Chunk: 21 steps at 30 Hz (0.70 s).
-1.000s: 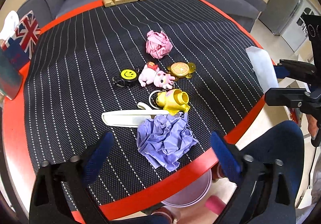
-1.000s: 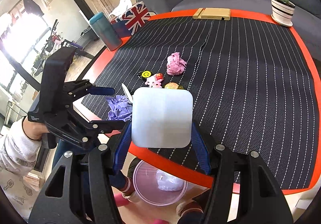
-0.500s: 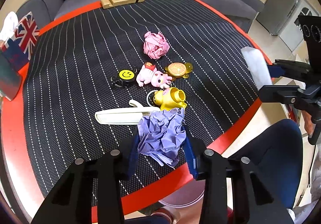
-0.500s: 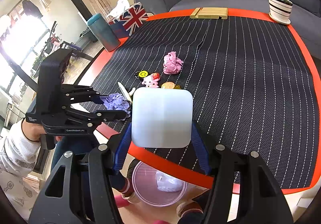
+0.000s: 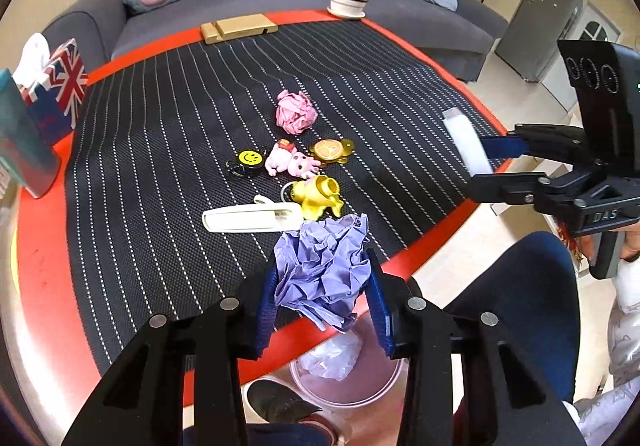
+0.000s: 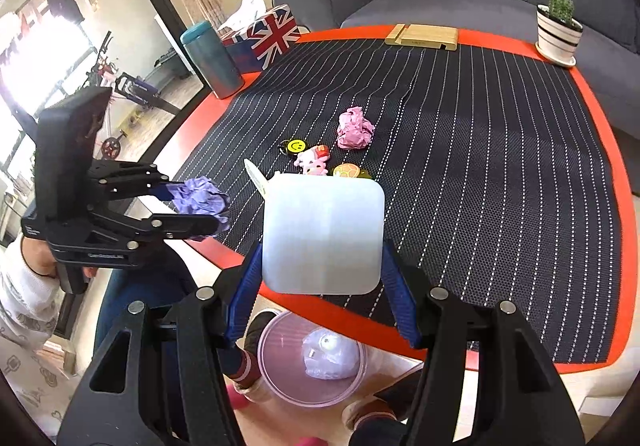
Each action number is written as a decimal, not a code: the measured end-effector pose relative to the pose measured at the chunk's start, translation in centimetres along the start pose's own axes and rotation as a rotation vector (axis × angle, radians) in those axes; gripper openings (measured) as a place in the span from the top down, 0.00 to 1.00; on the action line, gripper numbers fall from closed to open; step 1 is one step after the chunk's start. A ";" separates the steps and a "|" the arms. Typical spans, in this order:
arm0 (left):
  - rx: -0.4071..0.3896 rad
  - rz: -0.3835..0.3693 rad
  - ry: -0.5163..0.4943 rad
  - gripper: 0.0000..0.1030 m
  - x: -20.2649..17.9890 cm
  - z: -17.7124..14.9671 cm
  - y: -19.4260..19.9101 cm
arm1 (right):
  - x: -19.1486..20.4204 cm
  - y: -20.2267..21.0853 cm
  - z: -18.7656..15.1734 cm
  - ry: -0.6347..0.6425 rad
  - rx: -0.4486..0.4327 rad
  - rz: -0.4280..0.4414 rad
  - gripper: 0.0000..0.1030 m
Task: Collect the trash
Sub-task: 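Carry the purple paper and tissue pack over the wastebasket and release both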
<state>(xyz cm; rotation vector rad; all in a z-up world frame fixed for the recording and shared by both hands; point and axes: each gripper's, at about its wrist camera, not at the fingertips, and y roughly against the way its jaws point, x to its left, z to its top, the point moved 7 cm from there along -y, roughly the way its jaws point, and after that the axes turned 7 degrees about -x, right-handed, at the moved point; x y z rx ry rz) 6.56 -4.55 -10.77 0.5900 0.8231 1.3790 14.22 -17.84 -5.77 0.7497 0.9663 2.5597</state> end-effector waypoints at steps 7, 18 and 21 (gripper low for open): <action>-0.023 -0.021 -0.021 0.62 -1.4 -0.8 1.9 | 1.9 1.5 -0.5 0.064 -0.004 -0.041 0.44; -0.040 -0.046 -0.062 0.62 -4.2 -3.0 3.7 | 4.7 3.8 -2.8 0.125 -0.010 -0.085 0.44; -0.033 -0.059 -0.074 0.62 -5.1 -3.9 3.7 | 5.2 4.4 -3.6 0.127 -0.012 -0.092 0.44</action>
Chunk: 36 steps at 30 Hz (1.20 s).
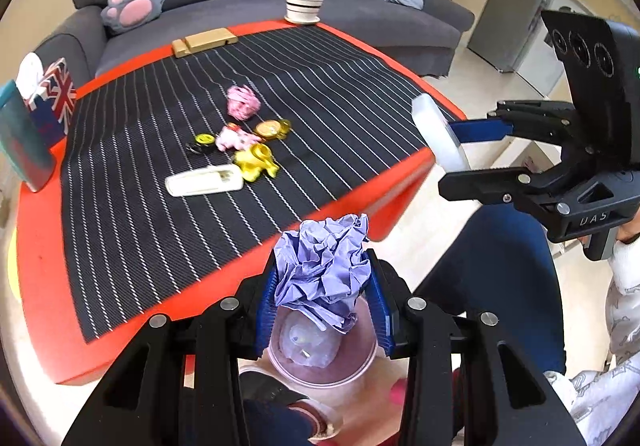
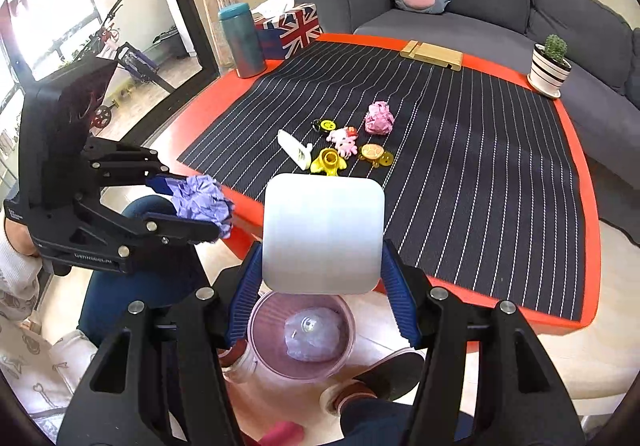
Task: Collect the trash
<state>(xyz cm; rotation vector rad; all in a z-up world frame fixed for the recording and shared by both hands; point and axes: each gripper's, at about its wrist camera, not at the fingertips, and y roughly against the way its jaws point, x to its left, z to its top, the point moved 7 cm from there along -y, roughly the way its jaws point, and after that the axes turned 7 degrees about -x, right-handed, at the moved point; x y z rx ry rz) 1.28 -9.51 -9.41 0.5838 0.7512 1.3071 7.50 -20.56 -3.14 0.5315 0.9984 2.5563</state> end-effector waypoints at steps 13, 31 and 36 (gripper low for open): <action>-0.013 -0.020 -0.014 0.15 -2.2 -1.7 0.2 | 1.3 1.4 -2.3 0.001 0.000 -0.015 0.44; -0.045 0.036 0.034 0.07 -0.3 -1.9 1.2 | 2.0 1.3 -2.5 0.002 0.001 -0.012 0.44; -0.054 0.049 0.042 0.07 0.1 -1.9 1.8 | 2.2 1.3 -2.6 0.008 0.005 -0.012 0.44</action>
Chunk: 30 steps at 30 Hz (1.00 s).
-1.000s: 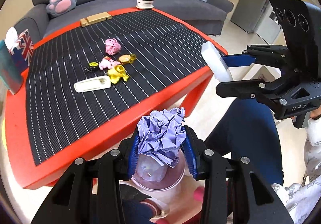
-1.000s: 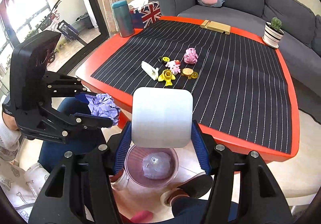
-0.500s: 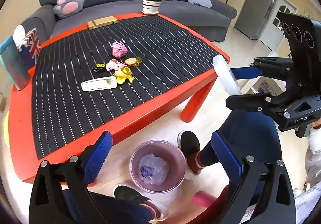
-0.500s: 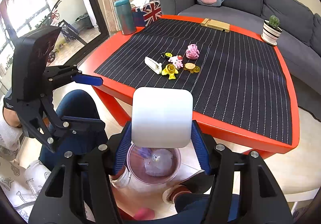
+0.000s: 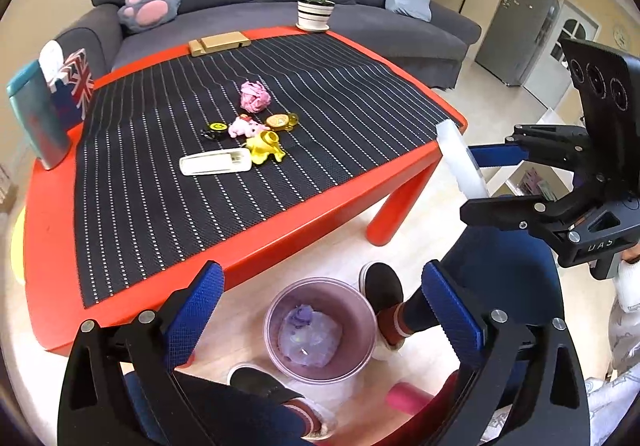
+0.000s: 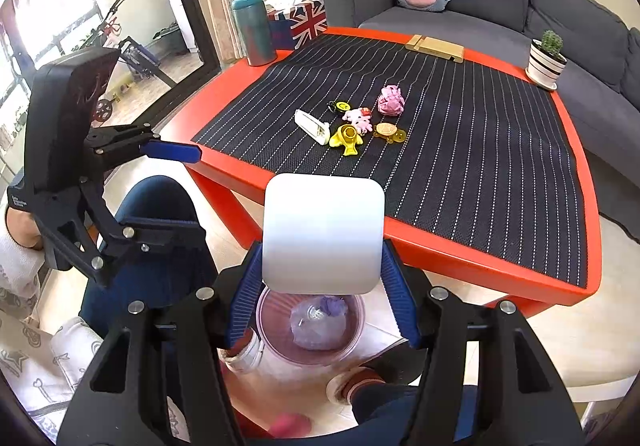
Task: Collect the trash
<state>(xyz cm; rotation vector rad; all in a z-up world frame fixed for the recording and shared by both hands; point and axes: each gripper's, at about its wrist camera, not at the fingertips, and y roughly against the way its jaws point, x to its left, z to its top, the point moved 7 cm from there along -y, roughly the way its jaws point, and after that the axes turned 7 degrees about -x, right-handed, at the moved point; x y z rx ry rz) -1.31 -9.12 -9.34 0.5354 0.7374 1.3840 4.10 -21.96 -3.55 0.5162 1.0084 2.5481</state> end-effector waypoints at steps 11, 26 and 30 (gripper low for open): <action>-0.031 0.049 0.037 0.07 2.5 -0.4 2.2 | 1.6 -0.7 -0.4 0.033 0.030 0.024 0.44; -0.044 0.068 0.077 0.07 4.6 -1.1 3.1 | 3.1 -2.0 0.2 0.052 0.043 0.028 0.08; -0.039 0.064 0.079 0.07 4.5 -1.1 3.0 | 2.8 -2.2 0.0 0.043 0.049 0.021 0.06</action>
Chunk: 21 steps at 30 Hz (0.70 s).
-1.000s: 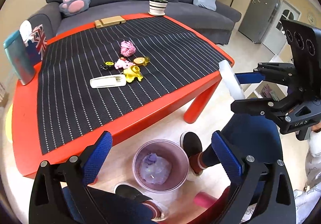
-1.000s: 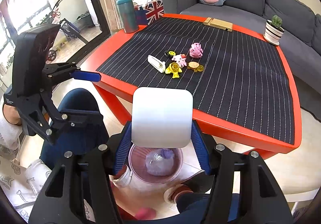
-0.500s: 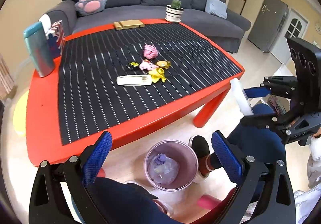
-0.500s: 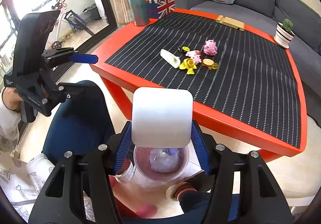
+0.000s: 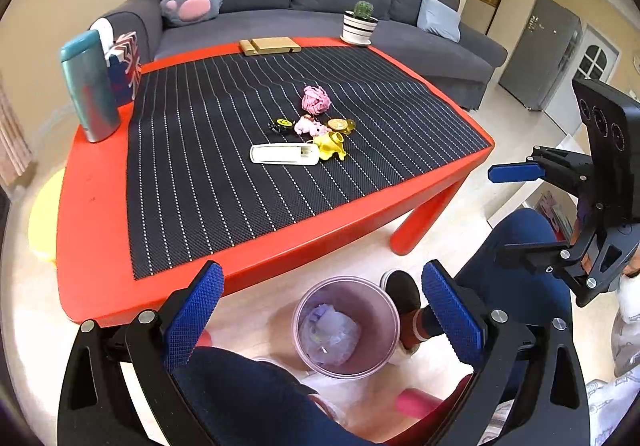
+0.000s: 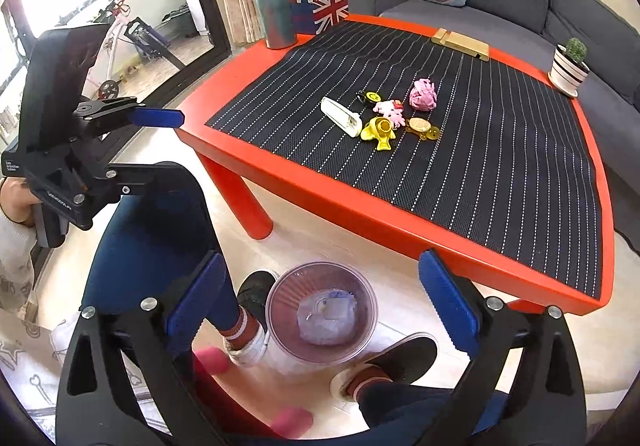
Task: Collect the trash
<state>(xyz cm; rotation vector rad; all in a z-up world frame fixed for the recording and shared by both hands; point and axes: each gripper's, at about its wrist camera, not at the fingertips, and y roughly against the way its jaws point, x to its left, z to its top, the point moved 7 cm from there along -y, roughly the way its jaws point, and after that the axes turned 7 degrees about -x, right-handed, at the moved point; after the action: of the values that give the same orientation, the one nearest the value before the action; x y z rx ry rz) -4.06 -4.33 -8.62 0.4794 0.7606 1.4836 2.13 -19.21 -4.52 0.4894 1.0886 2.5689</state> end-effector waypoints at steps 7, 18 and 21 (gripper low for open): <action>0.008 -0.009 -0.002 0.07 -0.3 -0.1 -0.4 | -0.5 0.1 0.0 -0.017 -0.005 -0.002 0.06; 0.014 -0.016 -0.002 0.07 -0.5 0.0 -0.6 | -0.9 0.2 0.2 -0.035 -0.017 0.001 0.06; 0.011 -0.016 -0.002 0.07 -0.5 0.1 -0.6 | -1.1 0.3 0.6 -0.035 -0.022 0.002 0.06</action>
<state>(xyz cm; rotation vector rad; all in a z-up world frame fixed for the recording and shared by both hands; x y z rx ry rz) -3.54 -4.88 -8.84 0.4824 0.7700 1.4648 3.30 -19.48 -4.17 0.5278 1.0471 2.5612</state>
